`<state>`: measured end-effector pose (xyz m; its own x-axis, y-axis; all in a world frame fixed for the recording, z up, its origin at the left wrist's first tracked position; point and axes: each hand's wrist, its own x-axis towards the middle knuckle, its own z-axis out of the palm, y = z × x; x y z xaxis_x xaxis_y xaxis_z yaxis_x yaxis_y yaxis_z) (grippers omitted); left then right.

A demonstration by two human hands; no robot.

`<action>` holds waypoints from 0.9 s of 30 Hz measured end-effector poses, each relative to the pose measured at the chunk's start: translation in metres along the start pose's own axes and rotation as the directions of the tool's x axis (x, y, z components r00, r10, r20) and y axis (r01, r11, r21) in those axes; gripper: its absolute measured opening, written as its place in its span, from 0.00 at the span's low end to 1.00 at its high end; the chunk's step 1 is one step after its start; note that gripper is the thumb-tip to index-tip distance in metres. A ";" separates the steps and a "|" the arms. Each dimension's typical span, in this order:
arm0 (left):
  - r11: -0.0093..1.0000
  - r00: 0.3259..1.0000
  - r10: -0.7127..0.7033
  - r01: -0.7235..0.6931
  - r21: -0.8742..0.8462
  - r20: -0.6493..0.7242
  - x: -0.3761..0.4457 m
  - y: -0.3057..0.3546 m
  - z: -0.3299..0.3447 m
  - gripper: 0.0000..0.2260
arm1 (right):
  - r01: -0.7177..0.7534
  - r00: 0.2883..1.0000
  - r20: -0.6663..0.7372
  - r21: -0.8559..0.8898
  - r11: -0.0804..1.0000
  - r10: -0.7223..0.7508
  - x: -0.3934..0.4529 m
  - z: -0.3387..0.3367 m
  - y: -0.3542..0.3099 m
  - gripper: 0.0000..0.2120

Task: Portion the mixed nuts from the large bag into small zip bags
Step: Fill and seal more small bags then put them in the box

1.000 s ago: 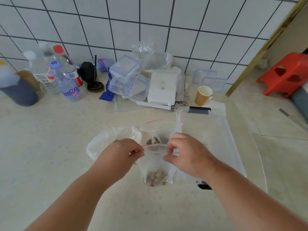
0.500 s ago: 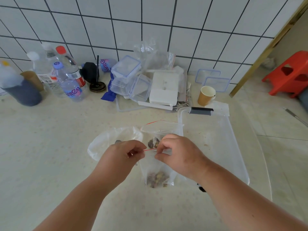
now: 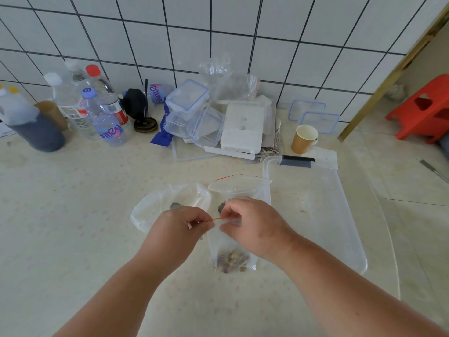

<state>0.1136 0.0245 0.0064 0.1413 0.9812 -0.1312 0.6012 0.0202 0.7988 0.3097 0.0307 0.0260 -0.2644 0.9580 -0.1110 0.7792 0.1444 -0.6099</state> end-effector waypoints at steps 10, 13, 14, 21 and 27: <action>0.993 0.995 0.100 -0.099 0.056 -0.006 -0.005 0.001 0.004 0.14 | 0.046 0.999 0.004 -0.033 0.998 -0.046 0.003 0.008 -0.008 0.05; 0.996 0.997 0.081 -0.080 0.040 -0.018 -0.006 -0.001 0.004 0.13 | 0.014 1.000 -0.015 -0.036 0.999 -0.015 0.002 0.007 -0.006 0.05; 0.996 0.997 0.079 -0.078 0.037 -0.022 -0.005 -0.001 0.003 0.14 | 0.007 1.000 -0.027 -0.029 1.000 -0.008 0.000 0.006 -0.005 0.04; 0.995 0.995 0.095 -0.095 0.042 -0.012 -0.006 -0.001 0.003 0.12 | 0.025 0.998 -0.057 -0.023 0.999 -0.027 -0.005 0.003 -0.003 0.03; 0.998 0.998 0.054 -0.053 0.013 -0.023 -0.005 -0.003 0.000 0.13 | -0.007 0.998 -0.055 -0.008 1.000 0.007 -0.009 0.001 0.001 0.03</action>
<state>0.1109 0.0192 0.0047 0.1554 0.9850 -0.0747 0.6028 -0.0347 0.7971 0.3125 0.0220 0.0255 -0.2271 0.9713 -0.0715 0.7857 0.1393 -0.6027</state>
